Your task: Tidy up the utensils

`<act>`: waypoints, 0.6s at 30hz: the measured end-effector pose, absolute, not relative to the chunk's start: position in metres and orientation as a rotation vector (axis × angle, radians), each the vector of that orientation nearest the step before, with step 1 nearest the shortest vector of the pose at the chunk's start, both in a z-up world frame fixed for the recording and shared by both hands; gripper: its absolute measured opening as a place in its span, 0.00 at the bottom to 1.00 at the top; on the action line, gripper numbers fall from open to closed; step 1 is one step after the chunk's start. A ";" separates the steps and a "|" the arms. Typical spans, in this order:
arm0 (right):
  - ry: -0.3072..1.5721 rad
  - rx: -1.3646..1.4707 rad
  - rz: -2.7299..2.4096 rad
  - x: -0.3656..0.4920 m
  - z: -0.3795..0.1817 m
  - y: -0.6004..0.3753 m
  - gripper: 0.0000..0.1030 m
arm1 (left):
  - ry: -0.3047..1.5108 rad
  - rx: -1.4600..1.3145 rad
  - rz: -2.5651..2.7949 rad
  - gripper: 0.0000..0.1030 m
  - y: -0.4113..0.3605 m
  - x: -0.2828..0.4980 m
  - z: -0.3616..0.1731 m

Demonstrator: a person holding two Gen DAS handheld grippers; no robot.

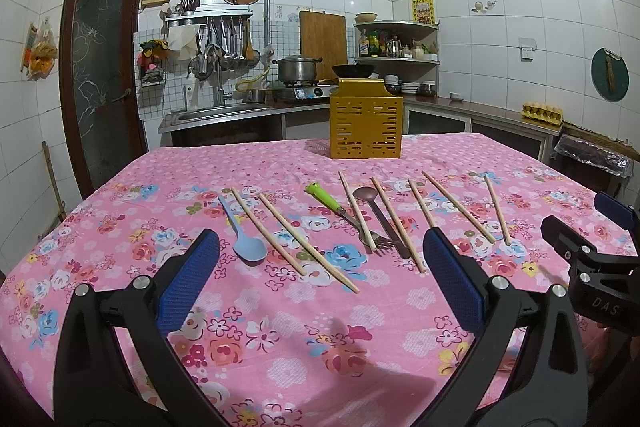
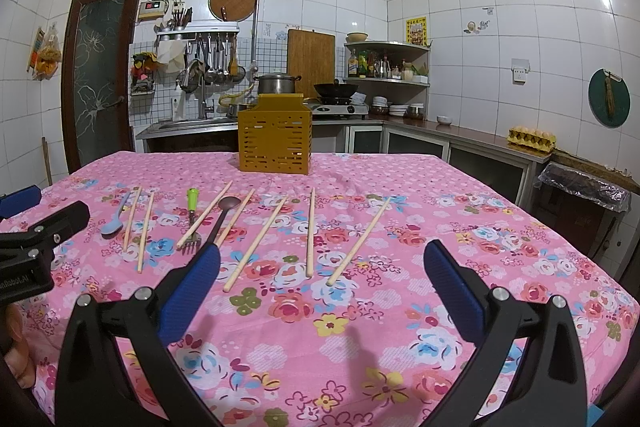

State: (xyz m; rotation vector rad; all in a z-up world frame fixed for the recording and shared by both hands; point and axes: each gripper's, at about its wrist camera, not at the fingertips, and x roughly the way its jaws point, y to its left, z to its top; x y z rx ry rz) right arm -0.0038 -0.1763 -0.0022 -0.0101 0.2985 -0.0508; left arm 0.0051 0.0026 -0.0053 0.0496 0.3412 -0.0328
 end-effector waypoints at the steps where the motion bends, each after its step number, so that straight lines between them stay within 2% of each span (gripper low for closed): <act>1: 0.299 -0.010 -0.051 -0.005 -0.001 -0.176 0.96 | 0.341 0.050 -0.033 0.95 0.002 0.005 -0.006; 18: 0.300 -0.011 -0.053 -0.005 -0.002 -0.178 0.96 | 0.342 0.048 -0.033 0.95 0.003 0.006 -0.005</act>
